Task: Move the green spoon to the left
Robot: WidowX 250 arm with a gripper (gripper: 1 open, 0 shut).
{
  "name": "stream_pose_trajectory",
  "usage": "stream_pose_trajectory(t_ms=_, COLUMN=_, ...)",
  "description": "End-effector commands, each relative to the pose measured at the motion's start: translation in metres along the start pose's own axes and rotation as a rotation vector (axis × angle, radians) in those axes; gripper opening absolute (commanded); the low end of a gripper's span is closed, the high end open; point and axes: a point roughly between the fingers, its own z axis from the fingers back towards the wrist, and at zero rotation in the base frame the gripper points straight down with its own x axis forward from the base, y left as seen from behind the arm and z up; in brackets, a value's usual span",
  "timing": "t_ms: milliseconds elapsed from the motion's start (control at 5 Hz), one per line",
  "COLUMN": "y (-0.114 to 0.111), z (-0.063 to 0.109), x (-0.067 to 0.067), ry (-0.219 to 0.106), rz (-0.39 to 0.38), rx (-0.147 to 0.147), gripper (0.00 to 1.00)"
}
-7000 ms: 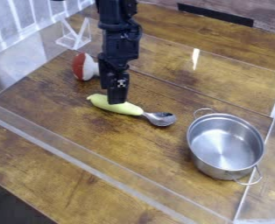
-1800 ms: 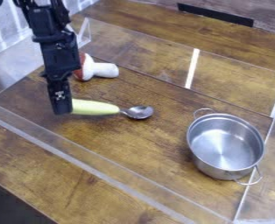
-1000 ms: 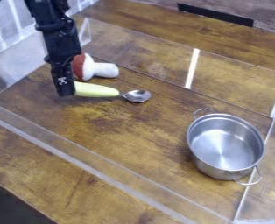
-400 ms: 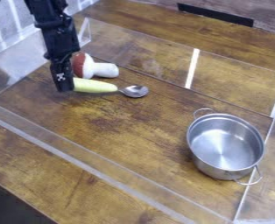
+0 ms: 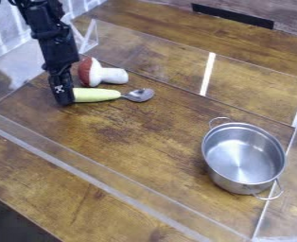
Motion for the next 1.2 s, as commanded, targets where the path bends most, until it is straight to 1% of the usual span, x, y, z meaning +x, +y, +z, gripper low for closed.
stream_pose_trajectory(t_ms=0, y=0.013, z=0.021, x=-0.009, ry=-0.029, rz=0.029, rx=0.067, gripper=0.00)
stream_pose_trajectory(t_ms=200, y=0.009, z=0.023, x=-0.009, ry=-0.040, rz=0.041, rx=0.071, gripper=1.00)
stream_pose_trajectory(t_ms=400, y=0.016, z=0.033, x=0.002, ry=-0.048, rz=0.021, rx=0.072, gripper=1.00)
stream_pose_trajectory(t_ms=600, y=0.022, z=0.043, x=0.016, ry=-0.056, rz=-0.005, rx=0.075, gripper=1.00)
stream_pose_trajectory(t_ms=800, y=0.026, z=0.055, x=0.025, ry=-0.067, rz=-0.018, rx=0.071, gripper=1.00)
stream_pose_trajectory(t_ms=1000, y=0.028, z=0.062, x=0.036, ry=-0.078, rz=-0.043, rx=0.058, gripper=1.00)
